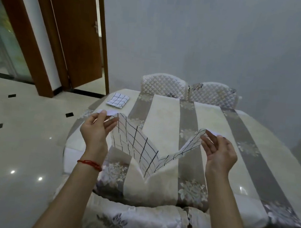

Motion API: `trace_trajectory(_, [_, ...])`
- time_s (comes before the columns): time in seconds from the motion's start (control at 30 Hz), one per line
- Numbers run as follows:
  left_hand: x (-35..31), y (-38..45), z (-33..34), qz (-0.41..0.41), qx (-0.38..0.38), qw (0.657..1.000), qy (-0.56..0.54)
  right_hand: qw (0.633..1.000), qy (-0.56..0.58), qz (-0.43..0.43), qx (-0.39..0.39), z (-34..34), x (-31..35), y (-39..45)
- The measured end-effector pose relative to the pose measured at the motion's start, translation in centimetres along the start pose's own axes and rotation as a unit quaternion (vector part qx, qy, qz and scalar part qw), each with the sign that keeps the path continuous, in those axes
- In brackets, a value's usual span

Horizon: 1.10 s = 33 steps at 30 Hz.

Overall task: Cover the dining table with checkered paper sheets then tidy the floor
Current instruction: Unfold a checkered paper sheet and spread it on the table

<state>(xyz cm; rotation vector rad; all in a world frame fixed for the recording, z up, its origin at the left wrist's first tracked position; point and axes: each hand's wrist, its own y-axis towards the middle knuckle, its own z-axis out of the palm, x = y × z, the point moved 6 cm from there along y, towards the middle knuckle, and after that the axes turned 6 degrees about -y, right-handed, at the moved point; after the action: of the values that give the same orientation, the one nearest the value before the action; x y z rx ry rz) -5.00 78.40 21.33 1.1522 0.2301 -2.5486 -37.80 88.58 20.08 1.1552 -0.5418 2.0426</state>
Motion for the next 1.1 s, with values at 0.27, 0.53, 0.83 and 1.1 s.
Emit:
trace_trajectory(0.27, [-0.3,1.6,2.6,0.025,0.003,1.0,0.02,0.999,-0.03,-0.014,-0.006,0.5,1.3,1.7])
trace_trajectory(0.53, [6.2,6.9,1.7,-0.022,-0.019,0.997,0.069,0.996,-0.072,0.031,-0.052,0.3,-4.0,6.5])
trace_trajectory(0.83, [16.1,15.8,-0.6,-0.113,-0.066,0.983,0.126,0.977,-0.119,0.116,-0.136,-0.6,-14.3,13.4])
trace_trajectory(1.1, [23.4,21.6,-2.2,-0.168,-0.086,0.968,0.168,0.96,-0.156,0.166,-0.164,-1.8,-21.3,18.6])
